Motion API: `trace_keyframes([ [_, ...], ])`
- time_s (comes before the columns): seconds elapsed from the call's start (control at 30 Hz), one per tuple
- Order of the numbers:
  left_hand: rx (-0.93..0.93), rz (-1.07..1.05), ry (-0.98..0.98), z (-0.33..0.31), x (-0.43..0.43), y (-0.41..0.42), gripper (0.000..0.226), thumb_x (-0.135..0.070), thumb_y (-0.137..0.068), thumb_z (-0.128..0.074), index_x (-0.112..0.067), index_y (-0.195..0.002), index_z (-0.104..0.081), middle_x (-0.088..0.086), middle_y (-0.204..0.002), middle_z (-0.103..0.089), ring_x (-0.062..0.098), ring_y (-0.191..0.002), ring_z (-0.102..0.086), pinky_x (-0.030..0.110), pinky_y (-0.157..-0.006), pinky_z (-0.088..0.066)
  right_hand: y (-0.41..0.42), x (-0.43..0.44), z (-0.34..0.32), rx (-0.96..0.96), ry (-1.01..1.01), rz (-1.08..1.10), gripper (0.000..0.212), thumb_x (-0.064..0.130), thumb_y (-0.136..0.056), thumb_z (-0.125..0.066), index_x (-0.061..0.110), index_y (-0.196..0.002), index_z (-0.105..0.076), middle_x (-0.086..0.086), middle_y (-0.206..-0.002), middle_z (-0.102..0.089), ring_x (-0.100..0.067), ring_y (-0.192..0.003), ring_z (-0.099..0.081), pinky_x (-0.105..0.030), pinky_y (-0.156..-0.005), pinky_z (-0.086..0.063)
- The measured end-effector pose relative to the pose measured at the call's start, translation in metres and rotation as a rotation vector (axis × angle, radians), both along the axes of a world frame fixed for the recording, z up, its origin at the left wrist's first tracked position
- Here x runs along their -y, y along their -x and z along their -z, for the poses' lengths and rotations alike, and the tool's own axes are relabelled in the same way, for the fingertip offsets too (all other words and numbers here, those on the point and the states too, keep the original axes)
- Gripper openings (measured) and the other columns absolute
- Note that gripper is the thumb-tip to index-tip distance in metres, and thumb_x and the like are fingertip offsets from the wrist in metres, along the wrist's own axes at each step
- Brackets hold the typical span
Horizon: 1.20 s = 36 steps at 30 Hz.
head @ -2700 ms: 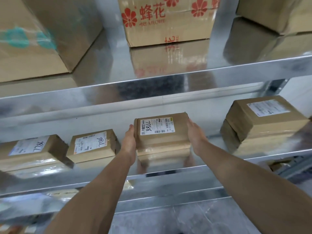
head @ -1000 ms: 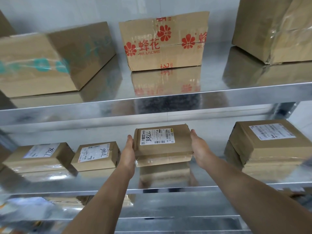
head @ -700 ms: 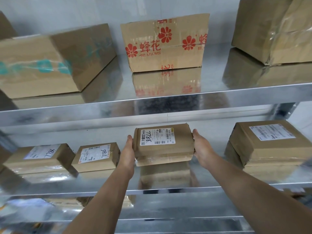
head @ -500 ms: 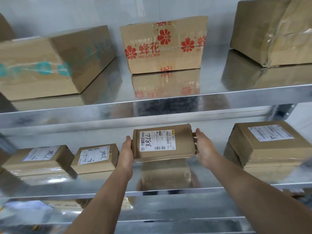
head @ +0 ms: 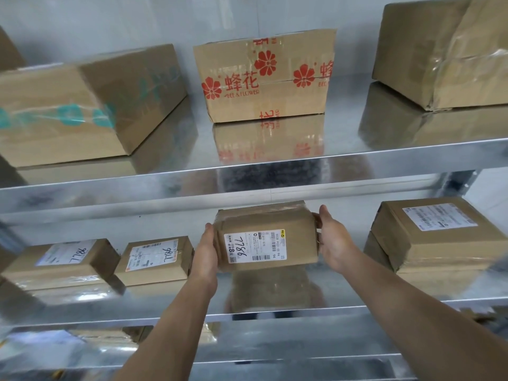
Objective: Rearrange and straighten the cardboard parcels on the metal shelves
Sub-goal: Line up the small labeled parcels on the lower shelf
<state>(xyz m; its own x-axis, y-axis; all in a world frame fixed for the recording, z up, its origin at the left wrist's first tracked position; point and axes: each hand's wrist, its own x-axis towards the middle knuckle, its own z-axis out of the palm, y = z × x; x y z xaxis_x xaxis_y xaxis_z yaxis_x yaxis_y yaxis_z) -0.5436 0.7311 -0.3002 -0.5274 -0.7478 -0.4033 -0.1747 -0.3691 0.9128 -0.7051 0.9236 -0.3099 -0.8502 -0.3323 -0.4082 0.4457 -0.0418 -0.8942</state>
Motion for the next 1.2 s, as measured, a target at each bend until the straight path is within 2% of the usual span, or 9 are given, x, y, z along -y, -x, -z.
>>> trace_keyframes([
  [0.13,-0.004,-0.006,-0.012,-0.004,-0.005,0.000,0.040,-0.054,-0.105,-0.039,-0.028,-0.090,-0.066,-0.008,-0.062,-0.074,0.011,-0.077,-0.067,0.032,-0.096,-0.043,0.003,0.000,0.001,-0.010,0.017,-0.002,0.054,0.052,-0.109,-0.033,0.011,-0.115,-0.068,-0.001,-0.091,-0.071,-0.026,-0.092,-0.066,-0.046,-0.097,-0.051],
  [0.23,-0.029,-0.007,-0.008,-0.003,-0.005,0.000,0.037,-0.052,-0.106,-0.039,-0.029,-0.095,-0.065,-0.013,-0.065,-0.074,0.008,-0.079,-0.067,0.028,-0.082,-0.045,0.003,-0.001,0.003,-0.007,0.029,-0.005,0.054,0.051,-0.109,-0.033,0.010,-0.115,-0.067,-0.001,-0.089,-0.070,-0.027,-0.092,-0.064,-0.047,-0.095,-0.050],
  [0.33,-0.067,0.010,-0.008,-0.001,-0.003,0.000,0.037,-0.052,-0.106,-0.039,-0.030,-0.100,-0.067,-0.015,-0.071,-0.076,0.009,-0.090,-0.067,0.031,-0.094,-0.040,0.001,-0.002,0.001,-0.001,0.026,0.002,0.052,0.050,-0.110,-0.032,0.012,-0.107,-0.067,-0.001,-0.084,-0.068,-0.026,-0.087,-0.062,-0.044,-0.089,-0.048],
  [0.4,-0.071,0.009,-0.017,0.001,-0.003,0.000,0.037,-0.053,-0.105,-0.040,-0.029,-0.102,-0.068,-0.013,-0.076,-0.077,0.012,-0.094,-0.068,0.033,-0.098,-0.042,0.000,-0.002,0.001,-0.002,0.004,-0.002,0.051,0.049,-0.110,-0.031,0.015,-0.100,-0.068,-0.002,-0.089,-0.071,-0.025,-0.087,-0.065,-0.046,-0.094,-0.050],
  [0.53,-0.067,0.018,-0.034,0.003,-0.005,0.001,0.040,-0.055,-0.105,-0.038,-0.028,-0.106,-0.067,-0.012,-0.078,-0.078,0.013,-0.096,-0.069,0.038,-0.110,-0.043,-0.004,-0.002,-0.001,0.003,-0.042,-0.003,0.055,0.051,-0.109,-0.033,0.016,-0.096,-0.073,-0.008,-0.099,-0.076,-0.031,-0.101,-0.070,-0.051,-0.104,-0.052],
  [0.67,-0.058,0.020,-0.052,0.000,-0.006,0.003,0.040,-0.055,-0.105,-0.036,-0.030,-0.100,-0.066,-0.014,-0.074,-0.076,0.014,-0.096,-0.068,0.043,-0.117,-0.038,-0.005,-0.002,-0.002,-0.005,-0.073,-0.007,0.059,0.054,-0.108,-0.033,0.014,-0.097,-0.075,-0.017,-0.114,-0.075,-0.038,-0.113,-0.068,-0.052,-0.101,-0.053],
  [0.77,-0.046,0.027,-0.035,-0.001,-0.006,0.005,0.042,-0.056,-0.106,-0.033,-0.029,-0.098,-0.065,-0.014,-0.068,-0.075,0.015,-0.093,-0.067,0.045,-0.118,-0.035,-0.004,-0.003,-0.004,-0.003,-0.078,0.002,0.059,0.054,-0.108,-0.033,0.013,-0.100,-0.074,-0.017,-0.115,-0.075,-0.036,-0.110,-0.069,-0.048,-0.095,-0.055],
  [0.97,-0.031,0.026,-0.047,0.002,-0.003,0.008,0.044,-0.056,-0.106,-0.033,-0.028,-0.097,-0.066,-0.008,-0.071,-0.077,0.019,-0.095,-0.068,0.045,-0.117,-0.036,-0.004,-0.003,-0.007,0.013,-0.103,0.008,0.061,0.056,-0.107,-0.033,0.012,-0.105,-0.074,-0.016,-0.113,-0.076,-0.035,-0.107,-0.071,-0.050,-0.097,-0.056],
  [1.2,-0.026,0.025,-0.039,0.001,0.001,0.010,0.039,-0.057,-0.106,-0.033,-0.031,-0.101,-0.063,-0.009,-0.070,-0.076,0.021,-0.095,-0.068,0.048,-0.117,-0.036,-0.001,-0.003,-0.009,-0.012,-0.129,-0.017,0.060,0.057,-0.107,-0.031,0.015,-0.098,-0.074,-0.018,-0.116,-0.074,-0.039,-0.113,-0.067,-0.056,-0.104,-0.051],
])
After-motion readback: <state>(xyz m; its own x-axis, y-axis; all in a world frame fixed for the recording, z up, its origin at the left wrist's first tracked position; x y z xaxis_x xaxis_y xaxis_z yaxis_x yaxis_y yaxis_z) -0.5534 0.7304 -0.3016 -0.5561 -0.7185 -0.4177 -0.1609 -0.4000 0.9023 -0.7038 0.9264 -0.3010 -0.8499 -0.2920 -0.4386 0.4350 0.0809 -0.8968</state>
